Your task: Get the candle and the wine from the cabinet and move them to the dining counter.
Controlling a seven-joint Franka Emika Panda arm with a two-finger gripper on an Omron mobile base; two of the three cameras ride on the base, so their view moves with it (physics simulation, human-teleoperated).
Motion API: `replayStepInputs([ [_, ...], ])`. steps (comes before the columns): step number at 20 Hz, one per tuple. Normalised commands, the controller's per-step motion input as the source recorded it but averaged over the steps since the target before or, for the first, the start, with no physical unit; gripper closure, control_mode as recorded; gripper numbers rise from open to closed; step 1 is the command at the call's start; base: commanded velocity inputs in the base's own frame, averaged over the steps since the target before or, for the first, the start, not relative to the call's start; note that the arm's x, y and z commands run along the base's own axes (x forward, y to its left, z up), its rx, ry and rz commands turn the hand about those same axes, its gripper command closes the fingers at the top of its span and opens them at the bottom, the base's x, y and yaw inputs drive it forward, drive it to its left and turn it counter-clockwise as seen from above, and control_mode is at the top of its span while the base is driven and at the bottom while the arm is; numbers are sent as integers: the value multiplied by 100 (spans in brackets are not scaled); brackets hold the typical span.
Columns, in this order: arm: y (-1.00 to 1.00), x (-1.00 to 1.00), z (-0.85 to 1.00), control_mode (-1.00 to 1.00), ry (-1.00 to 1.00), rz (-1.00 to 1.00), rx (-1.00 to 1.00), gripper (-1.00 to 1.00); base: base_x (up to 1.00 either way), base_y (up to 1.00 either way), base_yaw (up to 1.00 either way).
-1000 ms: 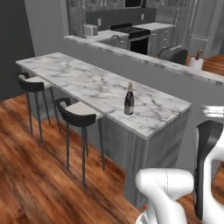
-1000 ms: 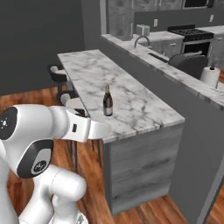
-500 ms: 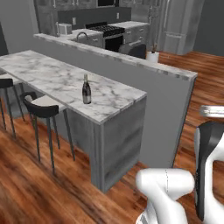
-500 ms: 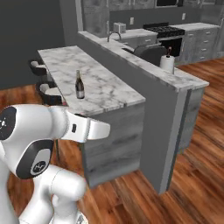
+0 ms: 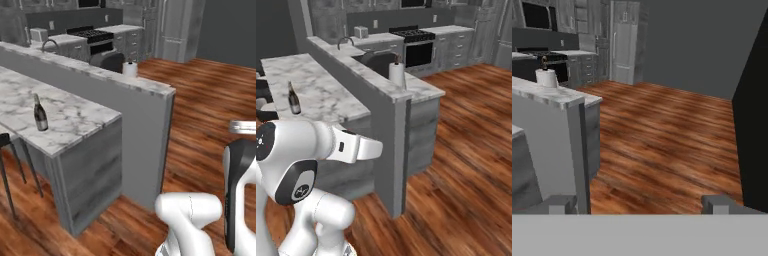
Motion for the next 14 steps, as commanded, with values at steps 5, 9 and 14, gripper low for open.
replayStepInputs([
  [5,0,0,0,100,0,0,0,-100,57,-95,-11],
  [9,0,0,0,100,0,0,0,-100,90,-67,-2],
  [14,0,0,0,100,0,0,0,-100,99,-64,0],
])
